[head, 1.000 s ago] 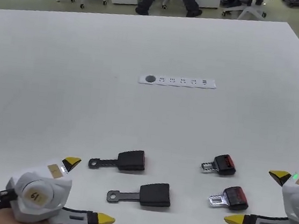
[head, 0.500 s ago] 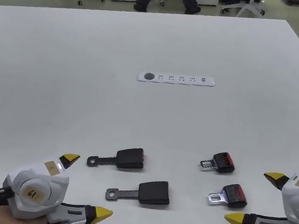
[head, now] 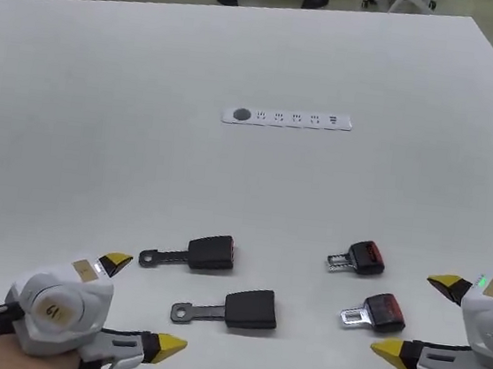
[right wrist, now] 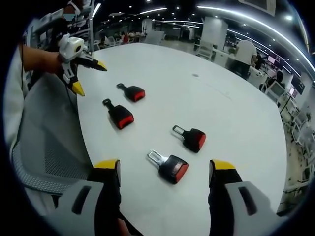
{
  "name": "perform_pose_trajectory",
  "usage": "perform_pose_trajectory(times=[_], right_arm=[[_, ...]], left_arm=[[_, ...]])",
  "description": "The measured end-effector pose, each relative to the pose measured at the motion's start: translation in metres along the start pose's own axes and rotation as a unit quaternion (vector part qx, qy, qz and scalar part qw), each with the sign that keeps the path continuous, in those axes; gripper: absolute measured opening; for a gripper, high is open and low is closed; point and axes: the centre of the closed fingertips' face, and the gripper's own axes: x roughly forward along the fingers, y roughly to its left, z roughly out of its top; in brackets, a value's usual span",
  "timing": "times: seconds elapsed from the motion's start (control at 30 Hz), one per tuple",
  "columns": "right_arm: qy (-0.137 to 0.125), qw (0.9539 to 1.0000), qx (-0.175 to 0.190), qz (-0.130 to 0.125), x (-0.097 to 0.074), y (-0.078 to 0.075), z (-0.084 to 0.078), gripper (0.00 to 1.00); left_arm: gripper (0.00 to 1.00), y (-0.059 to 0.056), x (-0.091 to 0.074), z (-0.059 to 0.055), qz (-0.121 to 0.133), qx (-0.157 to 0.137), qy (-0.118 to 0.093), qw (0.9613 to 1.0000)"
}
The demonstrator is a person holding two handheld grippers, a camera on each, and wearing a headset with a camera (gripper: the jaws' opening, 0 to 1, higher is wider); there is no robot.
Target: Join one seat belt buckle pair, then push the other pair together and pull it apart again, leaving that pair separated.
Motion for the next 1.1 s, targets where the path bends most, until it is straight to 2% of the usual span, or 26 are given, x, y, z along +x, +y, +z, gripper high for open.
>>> perform_pose_trajectory(times=[0.07,0.13,0.2,0.27,0.33,0.43,0.5,0.57,0.67,0.7,0.87,1.0,1.1], right_arm=[[0.001,1.0000,0.000,0.001,0.002,-0.002,0.000,0.72],[0.004,1.0000,-0.003,0.005,0.006,-0.005,-0.002,0.70],[0.011,0.9998,-0.009,0.011,0.008,-0.004,-0.002,0.68],[0.026,0.9995,-0.001,0.020,0.012,-0.003,-0.007,0.65],[0.028,0.9993,-0.007,0.024,0.017,-0.009,-0.009,0.66],[0.034,0.9980,-0.031,0.044,0.022,-0.007,-0.012,0.58],[0.046,0.9968,-0.030,0.058,0.027,-0.005,-0.017,0.54],[0.049,0.9960,-0.033,0.067,0.031,-0.005,-0.018,0.46],[0.053,0.9941,-0.060,0.074,0.041,-0.012,-0.022,0.46],[0.057,0.9923,-0.072,0.083,0.042,-0.012,-0.022,0.46],[0.068,0.9867,-0.102,0.106,0.048,-0.015,-0.025,0.43],[0.085,0.9789,-0.132,0.130,0.057,-0.012,-0.032,0.37],[0.095,0.9701,-0.162,0.153,0.063,-0.009,-0.036,0.37]], left_arm=[[0.87,-0.001,0.005,0.003,-0.009,-0.005,-0.002,1.0000],[0.82,-0.002,0.007,0.006,-0.020,-0.019,-0.007,0.9996],[0.74,-0.002,0.010,0.006,-0.029,-0.018,-0.006,0.9994],[0.73,-0.001,0.017,0.005,-0.033,-0.007,-0.003,0.9994],[0.71,-0.006,0.022,0.006,-0.042,-0.001,0.007,0.9991],[0.66,-0.015,0.031,0.005,-0.060,0.013,0.018,0.9979],[0.63,-0.024,0.036,0.007,-0.076,0.031,0.030,0.9962],[0.61,-0.033,0.041,0.010,-0.088,0.045,0.038,0.9944],[0.57,-0.039,0.053,0.007,-0.105,0.060,0.048,0.9915],[0.57,-0.046,0.055,0.011,-0.111,0.066,0.051,0.9903],[0.55,-0.051,0.069,0.015,-0.129,0.087,0.057,0.9862],[0.54,-0.054,0.083,0.019,-0.141,0.104,0.063,0.9825],[0.50,-0.055,0.096,0.020,-0.157,0.110,0.063,0.9794]])
